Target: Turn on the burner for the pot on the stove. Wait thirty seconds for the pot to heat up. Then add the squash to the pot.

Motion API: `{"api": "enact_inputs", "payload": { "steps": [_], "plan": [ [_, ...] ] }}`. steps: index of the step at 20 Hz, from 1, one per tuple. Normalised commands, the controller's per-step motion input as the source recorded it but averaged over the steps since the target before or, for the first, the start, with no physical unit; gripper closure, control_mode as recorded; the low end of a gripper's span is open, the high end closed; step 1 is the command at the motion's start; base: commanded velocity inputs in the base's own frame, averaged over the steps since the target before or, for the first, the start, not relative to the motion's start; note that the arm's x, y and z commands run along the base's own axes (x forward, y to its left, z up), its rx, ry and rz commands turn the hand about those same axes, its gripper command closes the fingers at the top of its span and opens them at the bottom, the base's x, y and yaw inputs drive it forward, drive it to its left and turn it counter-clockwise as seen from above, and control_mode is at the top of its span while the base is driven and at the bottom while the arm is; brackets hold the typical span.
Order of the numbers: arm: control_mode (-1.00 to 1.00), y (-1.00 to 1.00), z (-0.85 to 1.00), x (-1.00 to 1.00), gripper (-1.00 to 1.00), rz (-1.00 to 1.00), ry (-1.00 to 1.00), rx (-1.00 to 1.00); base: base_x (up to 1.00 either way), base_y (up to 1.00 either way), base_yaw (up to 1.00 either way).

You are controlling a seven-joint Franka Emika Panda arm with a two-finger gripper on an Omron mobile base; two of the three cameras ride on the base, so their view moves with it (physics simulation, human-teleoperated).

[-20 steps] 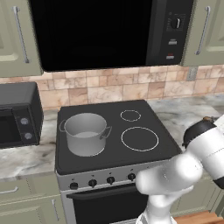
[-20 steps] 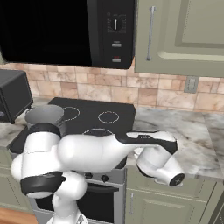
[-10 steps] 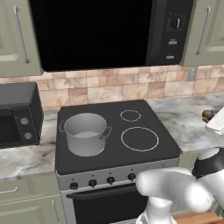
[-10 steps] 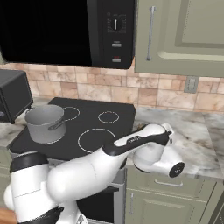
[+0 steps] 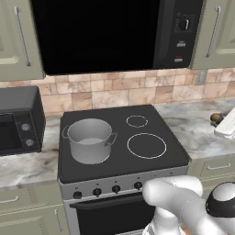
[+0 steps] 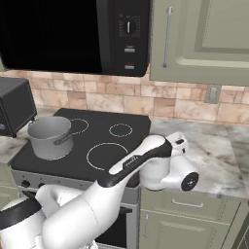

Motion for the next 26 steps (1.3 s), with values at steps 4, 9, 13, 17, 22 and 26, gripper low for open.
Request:
{"api": "enact_inputs", "payload": {
  "steps": [4, 9, 13, 17, 22, 26],
  "plan": [
    [-1.0, 0.26, 0.2, -0.17, 1.0, 0.0, 0.0, -0.05, 0.0, 0.0, 0.0],
    [-1.0, 0.18, 0.34, -0.05, 1.0, 0.0, 0.01, -0.03, 0.0, 0.0, 0.0],
    [-1.0, 0.24, 0.37, -0.09, 1.0, 0.02, 0.02, -0.04, 0.0, 0.0, 0.0],
    [-1.0, 0.33, 0.16, -0.15, 1.0, 0.04, 0.0, -0.06, 0.0, 0.0, 0.0],
    [-1.0, 0.39, 0.01, -0.16, 1.0, 0.04, 0.0, -0.07, 0.0, 0.0, 0.0],
    [-1.0, 0.43, 0.0, -0.2, 1.0, 0.03, 0.0, -0.06, 0.0, 0.0, 0.0]
  ]
}}
